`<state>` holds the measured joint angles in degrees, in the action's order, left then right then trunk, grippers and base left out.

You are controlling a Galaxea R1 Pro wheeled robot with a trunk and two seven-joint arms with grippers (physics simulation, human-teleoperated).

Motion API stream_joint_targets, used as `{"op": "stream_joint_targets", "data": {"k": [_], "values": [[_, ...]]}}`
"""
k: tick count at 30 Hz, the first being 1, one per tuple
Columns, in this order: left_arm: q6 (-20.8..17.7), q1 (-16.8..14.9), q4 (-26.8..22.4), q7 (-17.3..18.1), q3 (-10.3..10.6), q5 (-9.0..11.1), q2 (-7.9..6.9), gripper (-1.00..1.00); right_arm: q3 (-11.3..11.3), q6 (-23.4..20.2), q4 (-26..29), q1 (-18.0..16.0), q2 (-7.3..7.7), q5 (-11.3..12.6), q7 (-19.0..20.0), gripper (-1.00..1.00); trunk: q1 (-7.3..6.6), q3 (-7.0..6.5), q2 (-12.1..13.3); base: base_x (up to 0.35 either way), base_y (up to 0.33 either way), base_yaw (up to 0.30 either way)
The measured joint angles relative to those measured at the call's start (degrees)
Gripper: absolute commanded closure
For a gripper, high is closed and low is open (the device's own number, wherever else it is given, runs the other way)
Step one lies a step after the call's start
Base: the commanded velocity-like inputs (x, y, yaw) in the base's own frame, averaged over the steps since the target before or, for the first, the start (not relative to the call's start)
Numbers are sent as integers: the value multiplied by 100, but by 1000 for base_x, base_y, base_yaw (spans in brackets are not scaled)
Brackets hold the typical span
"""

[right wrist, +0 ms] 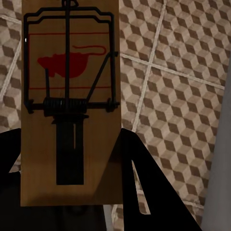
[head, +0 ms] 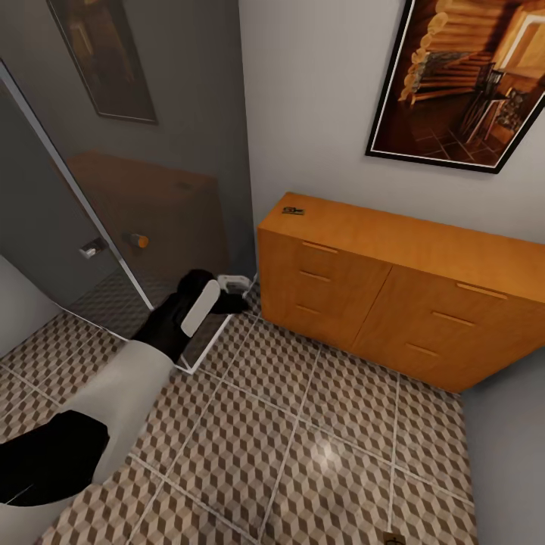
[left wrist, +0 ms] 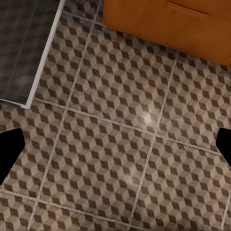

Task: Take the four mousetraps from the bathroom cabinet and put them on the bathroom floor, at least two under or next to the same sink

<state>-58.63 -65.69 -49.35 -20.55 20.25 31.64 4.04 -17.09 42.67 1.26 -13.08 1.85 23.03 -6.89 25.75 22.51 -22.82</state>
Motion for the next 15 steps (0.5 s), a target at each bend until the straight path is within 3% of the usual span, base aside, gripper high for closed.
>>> {"op": "stream_joint_targets", "data": {"k": [5,15], "values": [[2,-1,-2,3,236,-7,-11,-100,0,-4,0,1,-1,0,0,100,0,-9,0,0,0,-124],[5,-1,15,3,291,-8,-23,-100,0,-5,2,1,-1,0,0,100,-1,-40,-1,49,6,-181]]}}
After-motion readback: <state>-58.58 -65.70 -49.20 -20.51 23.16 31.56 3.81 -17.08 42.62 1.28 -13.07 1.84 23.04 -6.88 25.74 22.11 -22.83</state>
